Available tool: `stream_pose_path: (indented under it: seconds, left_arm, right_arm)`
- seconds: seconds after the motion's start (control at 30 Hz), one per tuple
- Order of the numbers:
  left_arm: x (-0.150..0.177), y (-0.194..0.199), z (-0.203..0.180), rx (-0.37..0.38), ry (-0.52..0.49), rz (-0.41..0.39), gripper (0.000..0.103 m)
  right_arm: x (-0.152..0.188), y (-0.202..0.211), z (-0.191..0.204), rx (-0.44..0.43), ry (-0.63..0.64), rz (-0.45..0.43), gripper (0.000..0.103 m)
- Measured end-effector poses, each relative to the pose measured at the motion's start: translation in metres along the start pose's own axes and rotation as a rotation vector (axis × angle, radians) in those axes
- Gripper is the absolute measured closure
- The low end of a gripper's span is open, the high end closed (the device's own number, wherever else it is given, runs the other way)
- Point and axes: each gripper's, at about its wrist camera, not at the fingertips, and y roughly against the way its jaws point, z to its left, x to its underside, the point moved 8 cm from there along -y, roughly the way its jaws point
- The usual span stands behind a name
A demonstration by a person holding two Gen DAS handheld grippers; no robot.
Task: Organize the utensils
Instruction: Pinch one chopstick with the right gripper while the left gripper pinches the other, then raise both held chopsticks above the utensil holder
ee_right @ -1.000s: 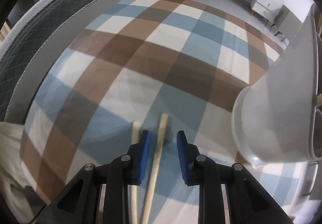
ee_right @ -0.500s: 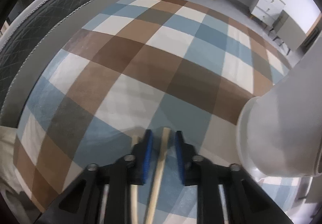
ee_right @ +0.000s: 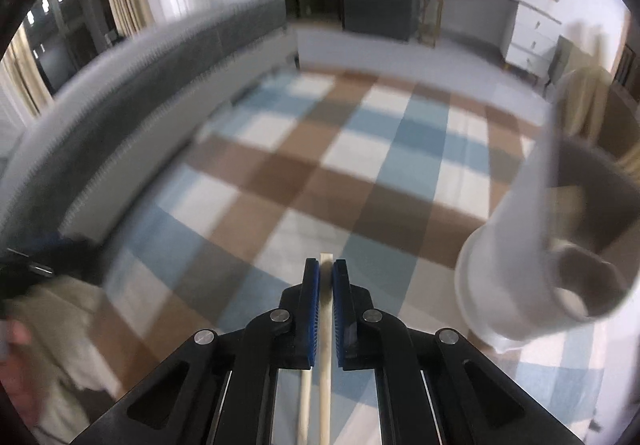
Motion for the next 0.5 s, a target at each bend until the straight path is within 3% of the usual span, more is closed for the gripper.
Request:
stream_pose_path:
  seconds: [0.27,0.5]
  left_arm:
    - [0.022,-0.024,-0.025,0.026,-0.050,0.118,0.007]
    - [0.025,-0.045,-0.072,0.056,-0.151,0.177,0.023]
  right_arm:
    - [0.000,0.072,-0.031,-0.064,-0.145,-0.181,0.098]
    - [0.005,0.120,-0.063,-0.091,-0.257,-0.290,0.098]
